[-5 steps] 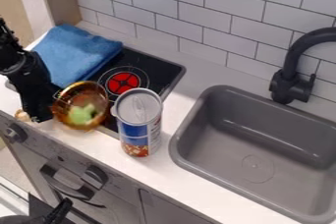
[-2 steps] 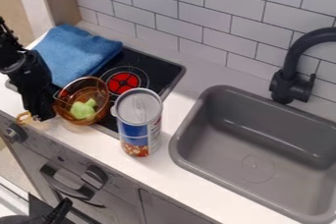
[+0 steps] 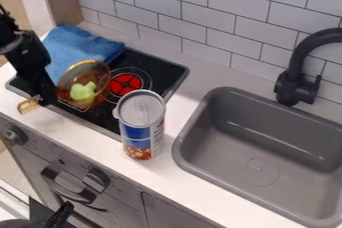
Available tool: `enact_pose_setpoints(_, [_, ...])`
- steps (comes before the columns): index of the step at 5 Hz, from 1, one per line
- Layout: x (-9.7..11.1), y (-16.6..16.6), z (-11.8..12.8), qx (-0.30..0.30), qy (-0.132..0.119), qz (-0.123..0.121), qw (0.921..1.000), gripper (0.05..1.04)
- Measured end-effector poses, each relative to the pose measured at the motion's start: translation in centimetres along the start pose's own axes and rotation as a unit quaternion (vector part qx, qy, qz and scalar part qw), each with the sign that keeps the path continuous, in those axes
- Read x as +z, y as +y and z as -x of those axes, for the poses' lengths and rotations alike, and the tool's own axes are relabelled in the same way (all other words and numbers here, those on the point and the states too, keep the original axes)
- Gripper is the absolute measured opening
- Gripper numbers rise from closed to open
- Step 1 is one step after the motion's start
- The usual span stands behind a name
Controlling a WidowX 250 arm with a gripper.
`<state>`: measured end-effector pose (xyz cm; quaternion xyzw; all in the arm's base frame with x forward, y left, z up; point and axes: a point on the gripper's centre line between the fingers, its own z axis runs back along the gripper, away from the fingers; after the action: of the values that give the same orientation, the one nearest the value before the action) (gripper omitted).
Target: Move the glass pot from the lower edge of the burner to its upper right corner
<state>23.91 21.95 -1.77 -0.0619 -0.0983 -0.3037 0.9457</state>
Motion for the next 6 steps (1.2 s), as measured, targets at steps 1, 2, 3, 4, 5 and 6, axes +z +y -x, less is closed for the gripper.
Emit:
enact_pose_setpoints(1, [0.7, 1.1, -1.2, 0.028, 0.014, -0.01, 0.9995, 0.347])
enact_pose_setpoints(2, [1.0, 1.7, -3.6, 0.046, 0.027, -0.021, 0.9984, 0.347])
enact_pose_setpoints(3, [0.1, 1.3, -5.4, 0.077, 0.036, -0.009, 0.9963, 0.347])
enact_pose_setpoints(4, [-0.9, 0.8, -7.1, 0.108, 0.041, -0.005, 0.9933, 0.347])
enact_pose_setpoints(5, [-2.4, 0.5, -8.3, 0.129, 0.034, -0.006, 0.9911, 0.347])
enact_pose_setpoints(6, [-3.0, 0.3, -9.7, 0.15, 0.04, -0.003, 0.9879, 0.347])
